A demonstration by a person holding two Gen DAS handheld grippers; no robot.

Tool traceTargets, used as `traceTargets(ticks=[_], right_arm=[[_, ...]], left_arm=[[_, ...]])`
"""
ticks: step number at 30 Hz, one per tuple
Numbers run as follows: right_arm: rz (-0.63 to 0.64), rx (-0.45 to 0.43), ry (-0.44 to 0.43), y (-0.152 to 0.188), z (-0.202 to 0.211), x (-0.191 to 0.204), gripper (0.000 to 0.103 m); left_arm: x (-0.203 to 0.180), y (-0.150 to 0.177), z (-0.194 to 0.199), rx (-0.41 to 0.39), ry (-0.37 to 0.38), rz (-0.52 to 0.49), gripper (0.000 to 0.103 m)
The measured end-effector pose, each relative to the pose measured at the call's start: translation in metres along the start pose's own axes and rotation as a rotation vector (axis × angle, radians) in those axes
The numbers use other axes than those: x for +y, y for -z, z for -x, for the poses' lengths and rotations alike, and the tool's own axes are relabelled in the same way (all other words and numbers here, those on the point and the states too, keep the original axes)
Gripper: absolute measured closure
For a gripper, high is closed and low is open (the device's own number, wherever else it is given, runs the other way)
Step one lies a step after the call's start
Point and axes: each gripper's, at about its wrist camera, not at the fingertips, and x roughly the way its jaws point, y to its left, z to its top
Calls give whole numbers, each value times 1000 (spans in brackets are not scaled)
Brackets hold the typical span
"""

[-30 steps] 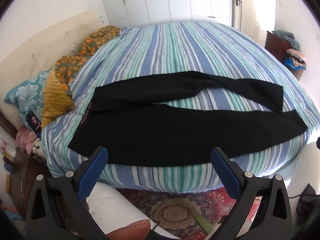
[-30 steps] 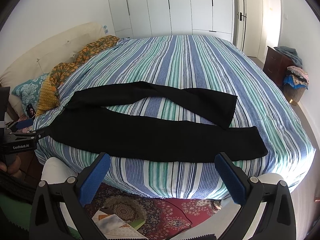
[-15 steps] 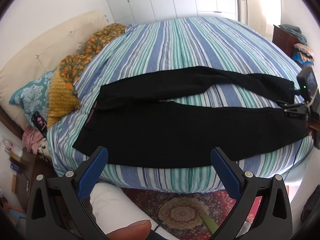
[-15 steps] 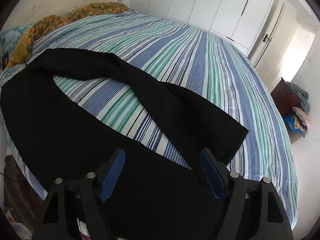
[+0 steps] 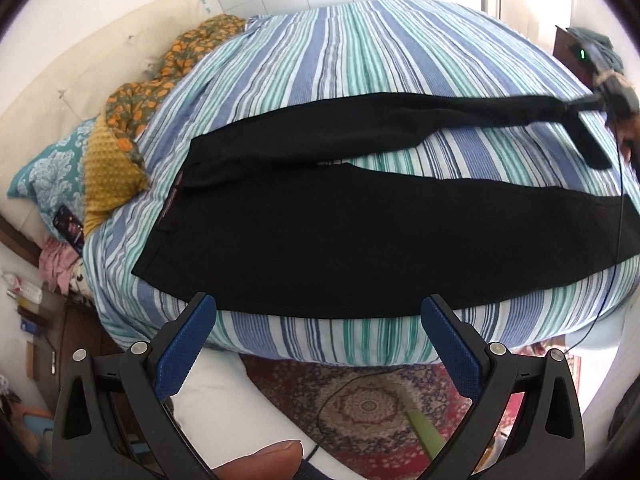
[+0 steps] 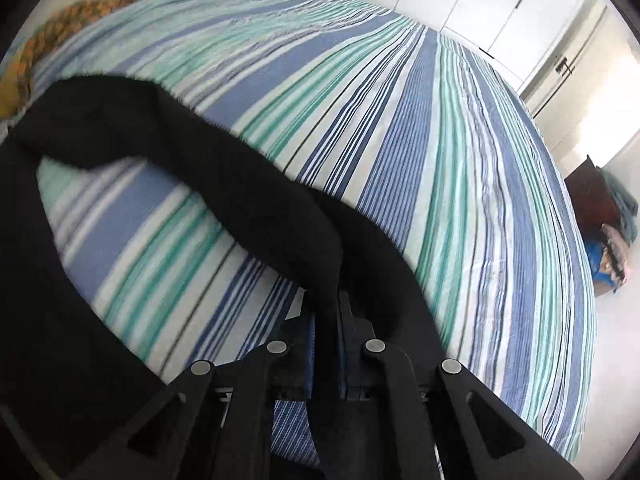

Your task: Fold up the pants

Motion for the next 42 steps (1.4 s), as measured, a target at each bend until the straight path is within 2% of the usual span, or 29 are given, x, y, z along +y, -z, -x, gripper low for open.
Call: traceTargets(ticks=[2,3,4,5,6,9,10,13,16,19,20,22,25,26,27,28,30,32,33,36,38,40,41,42], right_arm=[[-84,-11,-48,-40,22,-37,94],[-134,-11,-63,-63,26,-60,86],[-199,8,-88,-86,21,-87,72],[-272,41,-102,-103,11,-114,35],[-348,67,-84,-115,2,-140,17],[-591,4,45,-112,-4,-214,17],[-679,-26,45,-98,-3,-232,17],[-883,-64,-36,-45,-13,-261,17],[-945,-18,-95,12,-38,-260,23],[-1005,12,-274,56,-72,-252,29],[-1052,-4,-340,68,-82,-251,34],[-1137,-73,-433,79,-90,-245,35],[-1216,-172,-497,77,-103,-243,37],[-1231,-183,-493,74,-108,-240,46],[-1238,-176,-490,70,-113,-237,70],[-1231,-152,-493,65,-118,-233,80],[-1161,-113,-497,50,-110,-233,82],[-1061,-121,-471,37,-81,-247,82],[-1024,-93,-447,35,-69,-256,82],[-890,45,-349,35,-49,-279,80],[-819,121,-222,35,-49,-284,80],[-795,153,-86,37,-50,-289,70],[-792,144,-26,40,-47,-288,59],[-787,114,14,40,-42,-284,58]], left_arm=[[-6,-2,-4,6,7,-15,1],[-9,-4,-5,5,11,-21,1],[-12,-6,-4,1,14,-26,1],[-14,-7,-4,-8,18,-30,1],[-16,-8,-2,-16,17,-34,1],[-19,-8,-3,-29,-1,-46,1],[-19,-7,-7,-18,0,-46,1],[-17,-10,-22,36,30,-35,1],[-22,-13,-29,54,44,-45,1],[-33,-15,-30,51,39,-75,1],[-36,-16,-30,52,38,-83,1],[-43,-18,-29,53,38,-100,1],[-49,-21,-30,61,32,-120,1],[-50,-22,-30,65,31,-123,1],[-50,-23,-30,66,29,-125,1],[-50,-24,-28,62,26,-125,1],[-49,-25,-26,45,16,-126,1],[-48,-25,-28,44,14,-126,1],[-48,-24,-31,54,25,-124,1],[-51,-26,-40,80,69,-122,1],[-52,-29,-40,73,83,-124,1],[-47,-37,-41,61,101,-99,1],[-41,-43,-44,57,108,-79,1],[-32,-50,-50,50,107,-55,1]])
